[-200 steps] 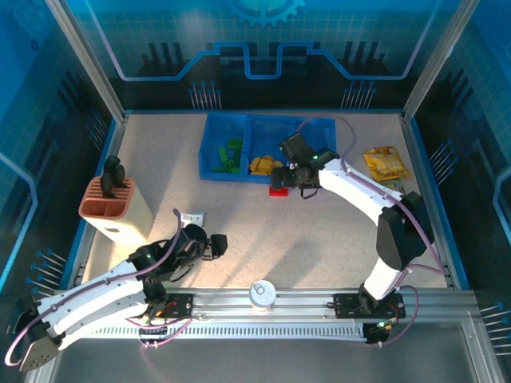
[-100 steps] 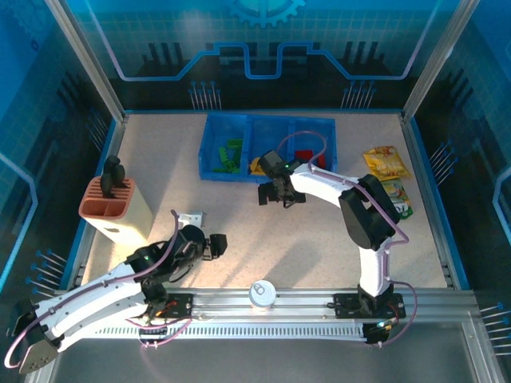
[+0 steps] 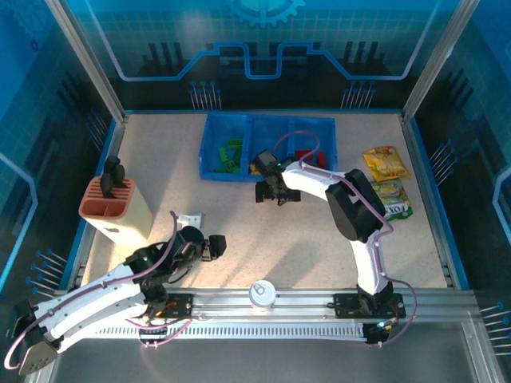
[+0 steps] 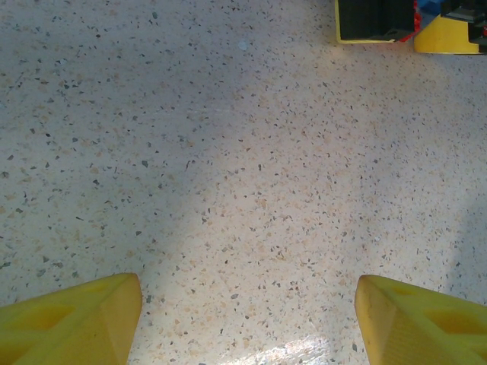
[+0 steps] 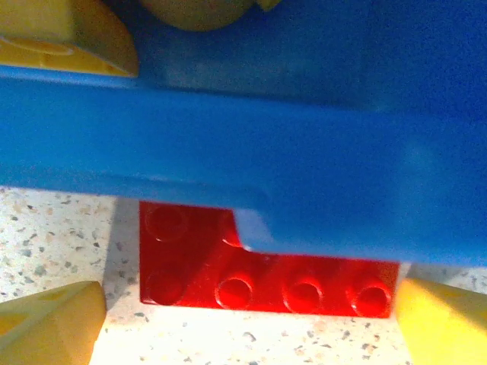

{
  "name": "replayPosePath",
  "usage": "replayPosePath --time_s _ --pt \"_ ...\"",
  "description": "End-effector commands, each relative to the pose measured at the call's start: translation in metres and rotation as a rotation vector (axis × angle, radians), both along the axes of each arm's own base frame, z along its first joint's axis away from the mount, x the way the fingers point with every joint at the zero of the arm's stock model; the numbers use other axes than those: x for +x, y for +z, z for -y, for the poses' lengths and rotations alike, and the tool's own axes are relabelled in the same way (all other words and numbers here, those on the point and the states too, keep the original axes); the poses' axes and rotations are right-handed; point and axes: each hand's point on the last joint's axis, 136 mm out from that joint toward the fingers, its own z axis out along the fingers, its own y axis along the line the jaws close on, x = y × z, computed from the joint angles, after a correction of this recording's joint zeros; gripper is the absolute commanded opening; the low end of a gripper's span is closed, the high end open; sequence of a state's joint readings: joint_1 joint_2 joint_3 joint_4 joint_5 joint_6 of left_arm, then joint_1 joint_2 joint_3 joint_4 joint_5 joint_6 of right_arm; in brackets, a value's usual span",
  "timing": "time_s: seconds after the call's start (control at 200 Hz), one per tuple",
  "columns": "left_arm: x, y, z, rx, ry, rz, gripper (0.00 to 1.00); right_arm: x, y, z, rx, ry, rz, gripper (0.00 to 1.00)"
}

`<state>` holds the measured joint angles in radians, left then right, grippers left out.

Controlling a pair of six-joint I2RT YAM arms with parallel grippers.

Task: Sort the legos into containers by color
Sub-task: Pick up the lego from the center of the table.

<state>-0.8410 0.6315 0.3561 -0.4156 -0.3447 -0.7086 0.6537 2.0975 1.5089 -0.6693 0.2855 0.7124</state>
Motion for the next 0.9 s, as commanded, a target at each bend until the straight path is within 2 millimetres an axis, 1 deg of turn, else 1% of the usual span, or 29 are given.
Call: replayPosePath --time_s 0.0,0.115,0.335,0.465,0.58,0.705,0.895 --pt "-0.002 -0.004 -0.005 0.021 0.010 -0.005 0.75 0.006 -0.004 0.008 -0.044 -0.041 0.009 0.96" --pt "-0.002 -0.003 -0.005 0.018 0.008 -0.003 0.75 0.006 -0.009 0.009 -0.044 -0.043 0.003 0.92" --pt "-0.002 -0.004 -0.004 0.018 0.009 -0.002 0.75 0.000 -0.015 0.010 -0.039 -0.043 -0.003 0.71" --pt "-0.002 -0.004 -0.004 0.015 0.006 -0.003 0.75 -0.005 -0.014 0.013 -0.056 -0.044 -0.004 0.68" --pt "-0.002 -0.004 -0.004 0.019 0.007 -0.001 0.75 -0.010 -0.003 0.013 -0.060 -0.036 0.012 0.66" --pt "-0.002 -0.005 -0.004 0.017 0.006 -0.003 0.75 -0.015 0.020 0.012 -0.073 -0.020 0.062 0.65" --pt "-0.001 -0.005 -0.003 0.012 0.005 0.001 0.75 -0.027 0.046 0.017 -0.067 -0.011 0.106 0.64"
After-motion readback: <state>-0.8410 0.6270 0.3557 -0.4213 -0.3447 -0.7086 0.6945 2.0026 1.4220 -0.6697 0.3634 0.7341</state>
